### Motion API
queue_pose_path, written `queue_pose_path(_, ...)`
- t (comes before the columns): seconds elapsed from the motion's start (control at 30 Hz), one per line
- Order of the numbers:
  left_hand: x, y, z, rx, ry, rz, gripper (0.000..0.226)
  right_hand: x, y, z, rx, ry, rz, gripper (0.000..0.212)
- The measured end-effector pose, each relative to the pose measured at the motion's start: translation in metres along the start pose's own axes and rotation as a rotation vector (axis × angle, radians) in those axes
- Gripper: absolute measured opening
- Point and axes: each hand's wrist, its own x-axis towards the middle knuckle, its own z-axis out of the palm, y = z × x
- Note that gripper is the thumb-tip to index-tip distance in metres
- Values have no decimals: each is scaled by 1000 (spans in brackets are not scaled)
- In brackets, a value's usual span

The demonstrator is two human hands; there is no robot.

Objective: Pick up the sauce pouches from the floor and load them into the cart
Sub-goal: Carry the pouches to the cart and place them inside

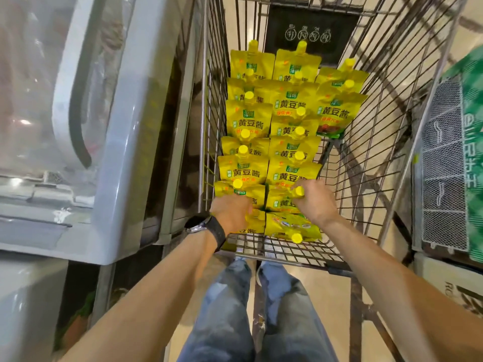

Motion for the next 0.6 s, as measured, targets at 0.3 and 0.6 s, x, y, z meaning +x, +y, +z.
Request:
queue_pose_path(0.3, 16, 3, -33, 225, 322, -45, 52, 6, -2, -7, 19, 46, -12, 9)
queue_pose_path(0.6, 26, -5, -15, 79, 430, -2, 51, 7, 4, 3, 36, 44, 7, 20)
